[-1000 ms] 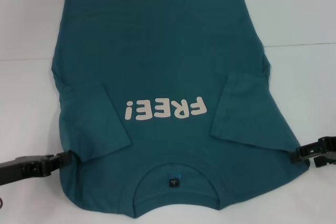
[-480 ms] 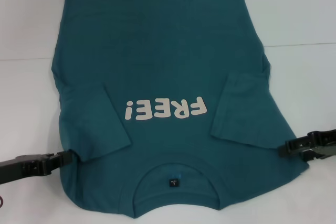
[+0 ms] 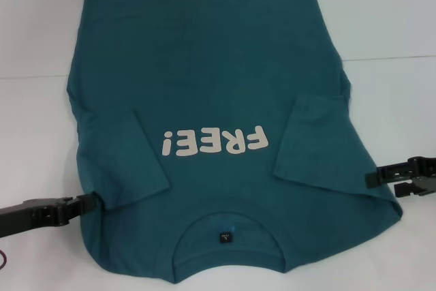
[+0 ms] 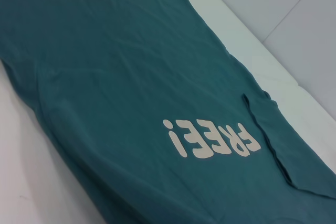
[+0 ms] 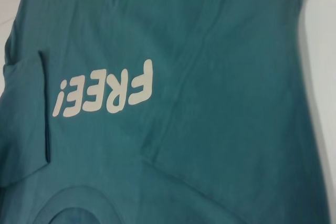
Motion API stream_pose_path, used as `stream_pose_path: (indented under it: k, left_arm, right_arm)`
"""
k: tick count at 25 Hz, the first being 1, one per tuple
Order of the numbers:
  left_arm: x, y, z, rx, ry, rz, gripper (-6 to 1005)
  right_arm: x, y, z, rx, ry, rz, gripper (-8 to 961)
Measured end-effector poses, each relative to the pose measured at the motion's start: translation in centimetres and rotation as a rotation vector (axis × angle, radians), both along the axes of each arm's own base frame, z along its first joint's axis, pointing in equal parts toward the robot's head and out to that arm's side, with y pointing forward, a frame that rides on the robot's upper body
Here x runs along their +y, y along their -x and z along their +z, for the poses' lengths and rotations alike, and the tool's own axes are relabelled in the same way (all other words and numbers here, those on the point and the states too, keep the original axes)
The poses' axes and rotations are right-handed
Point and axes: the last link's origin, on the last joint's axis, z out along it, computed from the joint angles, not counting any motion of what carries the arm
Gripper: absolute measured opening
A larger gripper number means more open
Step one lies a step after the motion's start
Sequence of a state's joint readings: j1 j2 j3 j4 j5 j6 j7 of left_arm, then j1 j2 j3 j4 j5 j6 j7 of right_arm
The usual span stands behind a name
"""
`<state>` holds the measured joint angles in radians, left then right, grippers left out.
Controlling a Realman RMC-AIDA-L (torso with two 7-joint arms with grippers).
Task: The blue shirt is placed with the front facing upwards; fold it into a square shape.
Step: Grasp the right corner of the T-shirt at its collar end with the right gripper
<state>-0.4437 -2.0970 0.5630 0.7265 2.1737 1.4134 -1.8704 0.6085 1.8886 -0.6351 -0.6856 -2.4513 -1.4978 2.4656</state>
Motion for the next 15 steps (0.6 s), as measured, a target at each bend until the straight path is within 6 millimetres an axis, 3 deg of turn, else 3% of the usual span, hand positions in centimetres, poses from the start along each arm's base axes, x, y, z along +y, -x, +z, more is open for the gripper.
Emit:
stream_pose_path:
  k: [8,15]
  left_arm:
    - [0.0,0.0,0.0,0.000,0.000,-0.001,48]
    - [0.0,0.0,0.0,0.000,0.000,0.000,48]
  right_arm:
    - [-0.3,-1.0,1.2,-0.085,0.028,-0.009,916]
    - [-0.3,-0.9,0.5,-0.097,0.049,-0.007,916]
